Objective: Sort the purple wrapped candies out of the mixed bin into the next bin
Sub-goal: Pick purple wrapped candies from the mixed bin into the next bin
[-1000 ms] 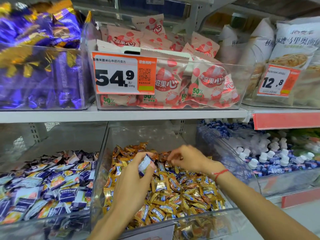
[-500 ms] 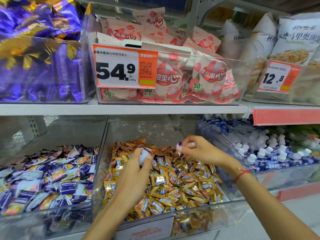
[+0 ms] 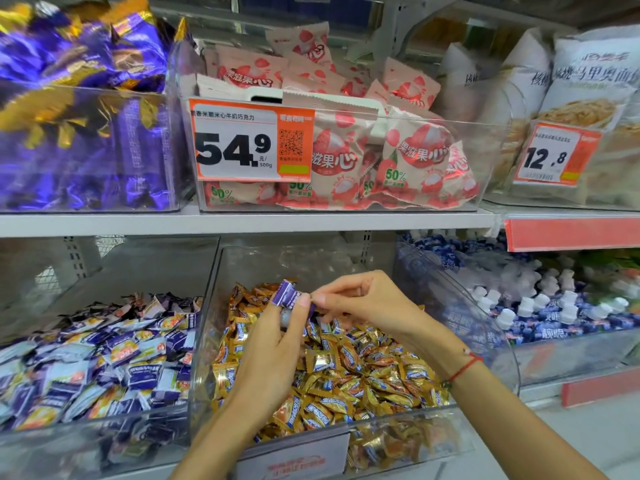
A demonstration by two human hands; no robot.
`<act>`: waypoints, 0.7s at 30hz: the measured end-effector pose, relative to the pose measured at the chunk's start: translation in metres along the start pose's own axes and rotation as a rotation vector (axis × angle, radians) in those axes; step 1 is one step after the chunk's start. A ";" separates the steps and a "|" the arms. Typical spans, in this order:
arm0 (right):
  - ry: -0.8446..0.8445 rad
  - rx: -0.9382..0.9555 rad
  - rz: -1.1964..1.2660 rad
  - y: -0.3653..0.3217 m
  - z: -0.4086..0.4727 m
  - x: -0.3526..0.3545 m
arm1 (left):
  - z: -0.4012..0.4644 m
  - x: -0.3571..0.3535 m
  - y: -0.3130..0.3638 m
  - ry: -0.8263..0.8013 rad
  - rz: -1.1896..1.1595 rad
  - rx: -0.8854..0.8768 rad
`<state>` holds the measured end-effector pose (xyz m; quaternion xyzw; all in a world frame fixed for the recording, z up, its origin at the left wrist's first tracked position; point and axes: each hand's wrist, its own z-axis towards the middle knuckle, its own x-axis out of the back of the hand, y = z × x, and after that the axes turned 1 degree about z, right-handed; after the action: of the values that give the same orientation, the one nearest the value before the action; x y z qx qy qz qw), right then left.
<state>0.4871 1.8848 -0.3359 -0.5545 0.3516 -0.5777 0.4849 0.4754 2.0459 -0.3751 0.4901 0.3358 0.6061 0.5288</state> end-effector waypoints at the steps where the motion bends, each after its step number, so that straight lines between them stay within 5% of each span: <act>1: 0.046 -0.050 -0.050 0.005 0.008 0.006 | 0.001 0.001 -0.003 0.008 -0.007 0.027; 3: 0.141 -0.167 -0.299 0.023 0.032 0.013 | 0.003 0.001 -0.006 0.013 -0.023 0.057; 7: -0.010 -0.278 -0.992 0.050 0.066 -0.007 | 0.007 0.001 -0.012 -0.026 -0.052 0.039; 12: 0.020 -0.238 -1.263 0.067 0.079 -0.026 | 0.007 0.002 -0.010 -0.026 -0.110 0.085; 17: 0.013 -0.281 -0.888 0.062 0.066 0.008 | 0.012 0.001 -0.014 -0.040 -0.130 0.215; 21: 0.139 -0.322 -0.065 0.036 0.025 0.031 | 0.011 0.000 -0.012 -0.045 -0.094 0.209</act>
<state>0.5209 1.8487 -0.3570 -0.5947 0.4541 -0.5664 0.3455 0.4897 2.0473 -0.3829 0.5398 0.4079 0.5311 0.5101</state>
